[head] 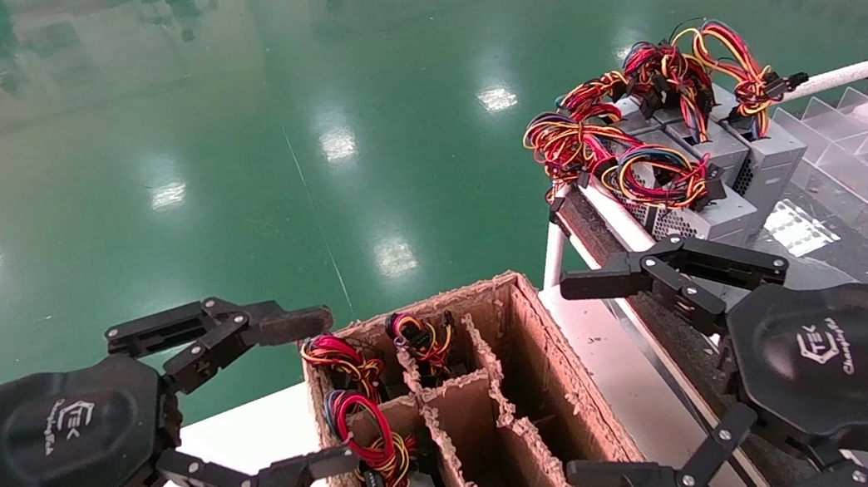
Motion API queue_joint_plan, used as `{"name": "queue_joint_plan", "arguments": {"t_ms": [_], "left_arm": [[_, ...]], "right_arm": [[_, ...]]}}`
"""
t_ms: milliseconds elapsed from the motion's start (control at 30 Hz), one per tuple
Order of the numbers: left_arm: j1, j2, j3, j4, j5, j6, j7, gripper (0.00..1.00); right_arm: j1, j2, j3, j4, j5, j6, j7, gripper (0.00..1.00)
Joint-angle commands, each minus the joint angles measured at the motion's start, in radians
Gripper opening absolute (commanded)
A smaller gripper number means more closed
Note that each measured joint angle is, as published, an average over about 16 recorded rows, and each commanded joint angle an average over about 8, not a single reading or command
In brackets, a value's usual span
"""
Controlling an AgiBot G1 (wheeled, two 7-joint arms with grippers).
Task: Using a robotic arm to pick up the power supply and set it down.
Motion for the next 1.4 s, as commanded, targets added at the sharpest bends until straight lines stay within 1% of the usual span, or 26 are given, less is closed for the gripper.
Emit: {"name": "queue_joint_plan", "arguments": {"t_ms": [33,367,500,633,767,967,1133,1167,1400], "left_arm": [[0.0,0.0,0.0,0.0,0.0,0.0,0.0,0.0],[0.0,0.0,0.0,0.0,0.0,0.0,0.0,0.0],[0.0,0.0,0.0,0.0,0.0,0.0,0.0,0.0],[0.0,0.0,0.0,0.0,0.0,0.0,0.0,0.0],[0.0,0.0,0.0,0.0,0.0,0.0,0.0,0.0],[0.0,0.0,0.0,0.0,0.0,0.0,0.0,0.0],[0.0,0.0,0.0,0.0,0.0,0.0,0.0,0.0],[0.0,0.0,0.0,0.0,0.0,0.0,0.0,0.02],[0.0,0.0,0.0,0.0,0.0,0.0,0.0,0.89]], "right_arm": [[0.0,0.0,0.0,0.0,0.0,0.0,0.0,1.0],[-0.005,-0.004,-0.01,-0.016,-0.016,0.01,0.006,1.0],[-0.008,-0.011,-0.027,-0.042,-0.051,0.031,0.015,1.0],[0.001,-0.035,-0.06,-0.079,-0.117,0.071,0.036,1.0],[0.035,-0.093,-0.115,-0.127,-0.21,0.123,0.071,1.0],[0.12,-0.22,-0.205,-0.213,-0.356,0.187,0.115,1.0],[0.17,-0.315,-0.258,-0.264,-0.443,0.233,0.127,1.0],[0.175,-0.332,-0.266,-0.272,-0.453,0.24,0.129,1.0],[0.204,-0.459,-0.315,-0.355,-0.504,0.275,0.137,1.0]]}}
